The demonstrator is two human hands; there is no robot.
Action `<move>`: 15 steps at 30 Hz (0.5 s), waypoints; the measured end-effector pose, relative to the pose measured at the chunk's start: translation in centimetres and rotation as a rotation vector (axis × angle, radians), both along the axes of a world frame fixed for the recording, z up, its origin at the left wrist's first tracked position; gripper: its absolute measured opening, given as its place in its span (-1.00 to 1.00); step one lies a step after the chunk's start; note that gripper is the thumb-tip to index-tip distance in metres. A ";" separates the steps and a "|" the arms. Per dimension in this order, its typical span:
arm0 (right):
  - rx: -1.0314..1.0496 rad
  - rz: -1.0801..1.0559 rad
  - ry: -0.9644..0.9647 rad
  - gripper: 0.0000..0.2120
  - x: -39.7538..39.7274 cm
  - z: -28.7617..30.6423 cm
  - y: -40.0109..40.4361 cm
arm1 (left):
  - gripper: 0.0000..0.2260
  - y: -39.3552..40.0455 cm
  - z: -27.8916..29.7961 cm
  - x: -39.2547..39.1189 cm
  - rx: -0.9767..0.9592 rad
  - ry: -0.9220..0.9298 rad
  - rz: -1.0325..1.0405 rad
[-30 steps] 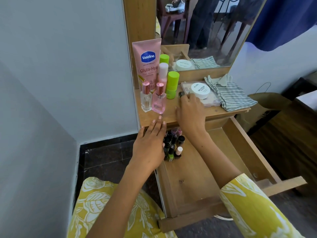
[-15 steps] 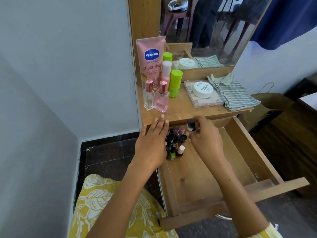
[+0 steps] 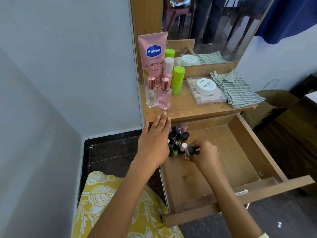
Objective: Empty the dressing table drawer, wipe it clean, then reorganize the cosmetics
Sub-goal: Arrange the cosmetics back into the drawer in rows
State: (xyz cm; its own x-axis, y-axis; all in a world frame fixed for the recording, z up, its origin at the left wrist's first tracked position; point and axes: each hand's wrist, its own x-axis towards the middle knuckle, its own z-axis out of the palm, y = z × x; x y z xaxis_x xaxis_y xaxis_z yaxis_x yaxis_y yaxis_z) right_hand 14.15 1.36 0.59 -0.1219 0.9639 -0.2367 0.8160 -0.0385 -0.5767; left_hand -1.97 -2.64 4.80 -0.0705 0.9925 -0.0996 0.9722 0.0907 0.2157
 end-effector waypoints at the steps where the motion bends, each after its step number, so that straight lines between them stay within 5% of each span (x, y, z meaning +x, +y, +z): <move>1: -0.003 -0.006 0.010 -0.81 -0.1 -0.1 0.0 | -0.41 0.0 0.0 0.0 -0.001 0.004 -0.002; 9: 0.047 0.012 0.039 -0.83 -0.5 -0.8 0.3 | -0.39 -0.1 -0.2 0.0 0.012 0.013 0.001; 15: 0.124 -0.011 -0.166 -0.83 -0.6 -0.3 0.6 | -0.38 -0.2 -0.3 0.0 0.024 0.017 0.001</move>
